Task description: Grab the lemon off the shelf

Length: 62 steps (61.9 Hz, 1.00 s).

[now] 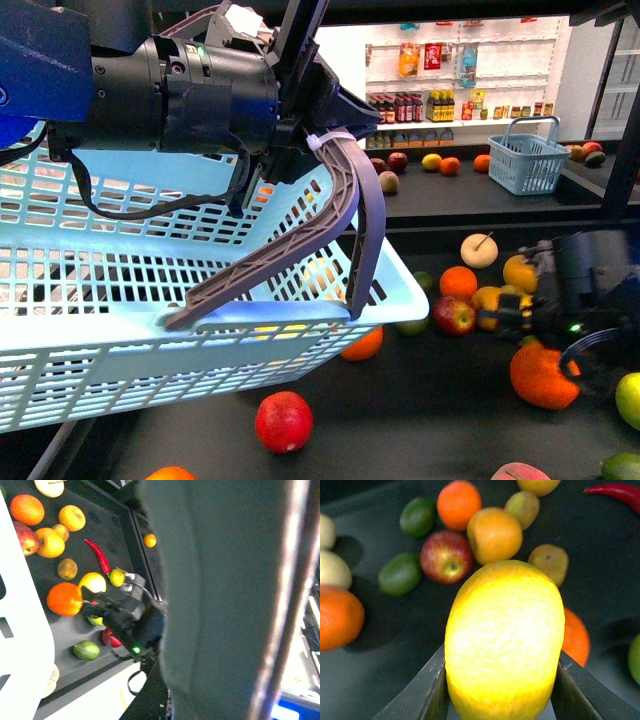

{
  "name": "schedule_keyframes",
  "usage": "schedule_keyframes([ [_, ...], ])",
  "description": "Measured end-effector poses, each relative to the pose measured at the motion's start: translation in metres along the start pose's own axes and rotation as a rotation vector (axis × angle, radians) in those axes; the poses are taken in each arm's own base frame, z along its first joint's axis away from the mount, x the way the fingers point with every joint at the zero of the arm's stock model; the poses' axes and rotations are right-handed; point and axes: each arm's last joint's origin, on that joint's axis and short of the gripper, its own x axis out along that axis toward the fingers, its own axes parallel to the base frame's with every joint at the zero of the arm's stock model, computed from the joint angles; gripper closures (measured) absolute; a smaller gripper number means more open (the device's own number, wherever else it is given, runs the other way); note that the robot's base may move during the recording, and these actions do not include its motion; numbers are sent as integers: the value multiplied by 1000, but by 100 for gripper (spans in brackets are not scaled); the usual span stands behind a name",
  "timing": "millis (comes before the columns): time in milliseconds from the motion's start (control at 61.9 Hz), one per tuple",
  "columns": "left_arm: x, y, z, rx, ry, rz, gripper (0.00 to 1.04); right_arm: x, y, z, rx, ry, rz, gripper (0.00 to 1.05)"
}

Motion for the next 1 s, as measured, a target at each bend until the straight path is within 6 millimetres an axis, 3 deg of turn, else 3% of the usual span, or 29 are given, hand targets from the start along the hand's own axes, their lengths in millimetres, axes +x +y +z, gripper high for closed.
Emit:
schedule_keyframes([
  [81, 0, 0, 0, 0, 0, 0, 99, -27, -7, 22, 84, -43, 48, 58],
  [178, 0, 0, 0, 0, 0, 0, 99, -64, -1, 44, 165, -89, 171, 58],
  [307, 0, 0, 0, 0, 1, 0, 99, -123, 27, 71, 281, -143, 440, 58],
  [372, 0, 0, 0, 0, -1, 0, 99, -146, 44, 75, 345, -128, 589, 58],
  [420, 0, 0, 0, 1, 0, 0, 99, -160, 62, 67, 392, -69, 695, 58],
  [582, 0, 0, 0, 0, -1, 1, 99, -168, 82, 27, 456, 96, 777, 58],
  [792, 0, 0, 0, 0, 2, -1, 99, -171, 96, 16, 475, 140, 815, 58],
  [1002, 0, 0, 0, 0, 0, 0, 99, -161, 106, -4, 474, 205, 811, 58],
])
